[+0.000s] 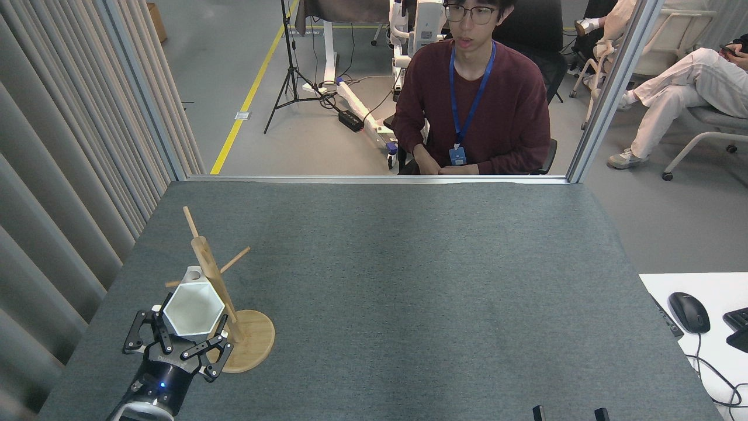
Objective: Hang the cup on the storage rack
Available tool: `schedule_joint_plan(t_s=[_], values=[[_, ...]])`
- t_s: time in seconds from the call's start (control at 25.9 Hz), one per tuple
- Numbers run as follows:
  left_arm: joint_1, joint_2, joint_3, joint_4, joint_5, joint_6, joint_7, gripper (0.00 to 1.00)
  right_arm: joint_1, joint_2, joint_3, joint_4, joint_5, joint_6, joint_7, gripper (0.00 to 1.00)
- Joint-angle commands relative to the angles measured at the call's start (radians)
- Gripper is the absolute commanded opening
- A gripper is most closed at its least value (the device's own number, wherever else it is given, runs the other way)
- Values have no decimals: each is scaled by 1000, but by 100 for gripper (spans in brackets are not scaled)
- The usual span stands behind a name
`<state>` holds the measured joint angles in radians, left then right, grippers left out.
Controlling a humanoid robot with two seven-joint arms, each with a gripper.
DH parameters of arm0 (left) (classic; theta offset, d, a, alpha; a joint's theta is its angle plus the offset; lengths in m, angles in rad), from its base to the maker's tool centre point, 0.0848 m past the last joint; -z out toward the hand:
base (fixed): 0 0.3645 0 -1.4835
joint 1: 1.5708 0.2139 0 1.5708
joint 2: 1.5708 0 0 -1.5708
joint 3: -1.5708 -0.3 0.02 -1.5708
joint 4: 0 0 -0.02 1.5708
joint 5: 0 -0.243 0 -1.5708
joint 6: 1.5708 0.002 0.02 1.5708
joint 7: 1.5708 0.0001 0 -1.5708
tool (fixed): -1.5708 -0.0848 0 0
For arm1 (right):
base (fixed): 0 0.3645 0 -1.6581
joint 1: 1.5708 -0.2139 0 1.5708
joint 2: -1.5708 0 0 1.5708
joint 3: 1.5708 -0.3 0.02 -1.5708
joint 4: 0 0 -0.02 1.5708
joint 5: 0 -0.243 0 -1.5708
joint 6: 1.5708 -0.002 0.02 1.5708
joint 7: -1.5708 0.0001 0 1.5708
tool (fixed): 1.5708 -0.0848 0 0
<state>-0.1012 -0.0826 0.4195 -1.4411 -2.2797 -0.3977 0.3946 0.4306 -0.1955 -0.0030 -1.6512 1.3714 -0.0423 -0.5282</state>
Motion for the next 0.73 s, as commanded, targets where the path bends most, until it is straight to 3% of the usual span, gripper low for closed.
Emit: schedule_joint_plan(t_s=[0.0, 0.23, 0.31, 0.5, 0.7], values=[[55, 1, 5, -2, 11, 0, 0, 100, 0, -1, 0, 1, 0, -1, -3, 98], [227, 12, 42, -48, 152, -1, 21, 100, -3, 1, 0, 1, 0, -2, -4, 98], [281, 29, 64, -81, 269, -20, 21, 100, -3, 2, 0, 1, 0, 4, -3, 98], [420, 99, 104, -183, 689, -194, -13, 100, 10, 1, 0, -1, 2, 7, 5, 98], [448, 116, 107, -206, 812, -214, -31, 100, 13, 1, -21, -1, 2, 9, 4, 98]])
